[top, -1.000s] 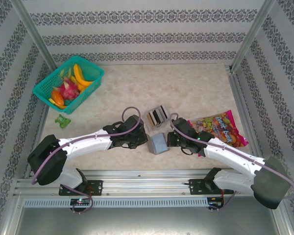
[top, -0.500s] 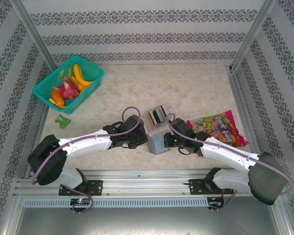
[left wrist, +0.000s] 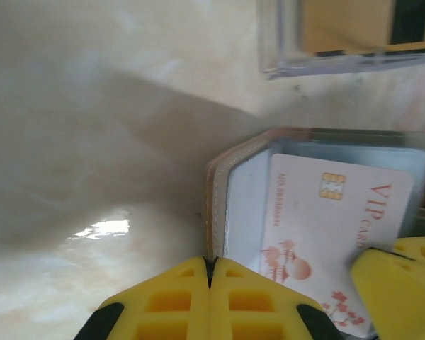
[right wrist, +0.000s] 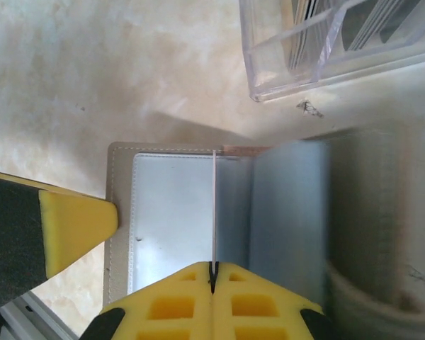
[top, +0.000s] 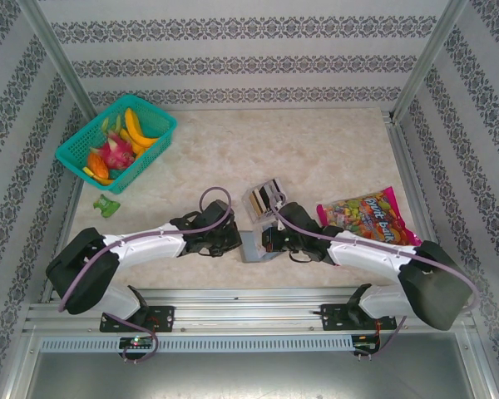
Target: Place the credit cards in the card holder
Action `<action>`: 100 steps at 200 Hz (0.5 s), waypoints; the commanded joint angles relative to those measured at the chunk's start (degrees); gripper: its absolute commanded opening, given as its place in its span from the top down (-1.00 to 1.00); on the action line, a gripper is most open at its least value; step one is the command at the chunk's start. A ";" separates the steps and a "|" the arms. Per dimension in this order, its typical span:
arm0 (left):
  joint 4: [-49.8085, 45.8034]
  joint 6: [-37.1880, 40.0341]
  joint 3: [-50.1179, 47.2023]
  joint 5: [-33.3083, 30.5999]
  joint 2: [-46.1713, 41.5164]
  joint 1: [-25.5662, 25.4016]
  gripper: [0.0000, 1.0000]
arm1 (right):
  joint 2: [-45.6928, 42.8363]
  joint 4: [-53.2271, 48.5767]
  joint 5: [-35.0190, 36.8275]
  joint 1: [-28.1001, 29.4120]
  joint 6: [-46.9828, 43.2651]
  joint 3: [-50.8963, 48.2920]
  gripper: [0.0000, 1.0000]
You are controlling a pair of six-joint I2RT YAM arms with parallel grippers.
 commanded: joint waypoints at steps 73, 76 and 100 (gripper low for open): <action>-9.80 6.11 1.99 -7.77 -5.92 1.78 0.44 | 2.39 3.33 2.70 -1.16 4.92 -3.40 1.00; -9.31 6.13 1.92 -7.47 -6.45 1.78 0.42 | 2.39 3.51 2.79 -1.15 5.20 -3.50 1.00; -5.83 6.78 2.96 -3.59 -6.77 1.78 0.35 | 2.65 4.88 2.94 -0.94 7.47 -4.62 1.00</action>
